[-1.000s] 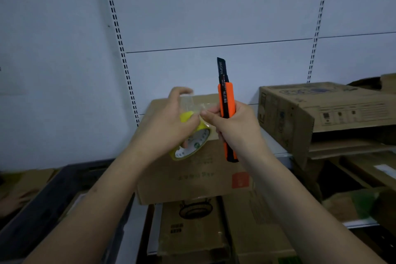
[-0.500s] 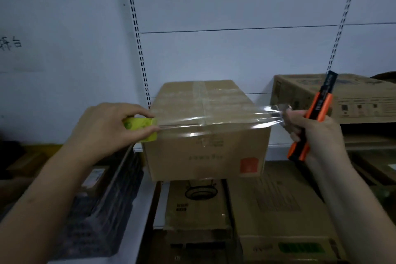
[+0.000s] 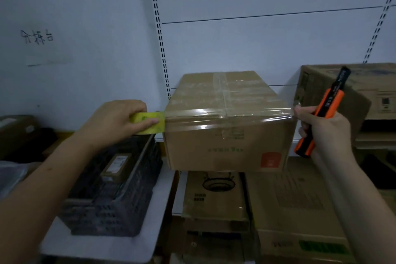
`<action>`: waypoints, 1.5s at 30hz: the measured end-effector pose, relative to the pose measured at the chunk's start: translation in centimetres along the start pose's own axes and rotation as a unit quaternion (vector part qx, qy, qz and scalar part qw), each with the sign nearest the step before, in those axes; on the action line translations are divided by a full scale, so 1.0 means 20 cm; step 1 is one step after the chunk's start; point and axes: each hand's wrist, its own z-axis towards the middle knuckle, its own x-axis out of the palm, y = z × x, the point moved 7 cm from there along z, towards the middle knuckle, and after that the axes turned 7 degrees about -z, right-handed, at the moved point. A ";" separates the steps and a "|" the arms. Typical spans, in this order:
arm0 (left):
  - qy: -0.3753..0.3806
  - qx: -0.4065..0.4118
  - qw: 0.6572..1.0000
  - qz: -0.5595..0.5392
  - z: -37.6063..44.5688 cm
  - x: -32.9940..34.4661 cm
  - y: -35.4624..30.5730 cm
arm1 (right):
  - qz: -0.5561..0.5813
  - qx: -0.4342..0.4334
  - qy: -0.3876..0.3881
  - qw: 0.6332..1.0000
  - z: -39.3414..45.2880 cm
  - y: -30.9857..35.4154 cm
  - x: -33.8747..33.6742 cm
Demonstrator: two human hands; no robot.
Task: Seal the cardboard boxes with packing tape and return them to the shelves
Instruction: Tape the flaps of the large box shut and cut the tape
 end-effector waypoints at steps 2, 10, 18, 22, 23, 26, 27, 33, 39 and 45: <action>-0.016 0.014 1.000 0.009 -0.02 -0.03 0.01 | -0.007 -0.009 0.004 1.000 0.02 0.01 0.00; -0.007 -0.058 0.991 0.123 0.00 0.08 0.12 | -0.034 -0.012 -0.009 0.999 0.05 -0.05 -0.03; 0.056 -0.089 0.986 0.132 0.16 0.24 0.14 | -0.077 0.007 -0.034 0.996 0.18 -0.13 -0.08; 0.046 -0.101 0.991 0.077 0.17 0.24 0.16 | -0.064 0.062 0.003 0.996 0.26 -0.20 -0.09; 0.046 -0.098 0.993 0.047 0.16 0.24 0.14 | -0.061 0.070 0.013 0.996 0.27 -0.20 -0.10; 0.054 0.005 0.996 0.066 0.14 0.27 0.06 | -0.078 0.098 0.059 0.990 0.29 -0.19 -0.10; 0.057 0.038 0.994 0.080 0.13 0.29 0.05 | -0.097 0.109 0.077 0.986 0.30 -0.19 -0.11; 0.131 0.081 0.984 0.094 0.15 0.35 0.05 | -0.165 0.164 0.142 0.962 0.29 -0.29 -0.12; 0.234 0.060 0.964 0.112 0.20 0.41 0.03 | -0.236 -0.069 -0.038 0.969 0.26 -0.18 -0.20; 0.192 0.058 0.976 0.080 0.20 0.39 -0.08 | -0.226 -0.152 -0.013 0.962 0.26 -0.22 -0.14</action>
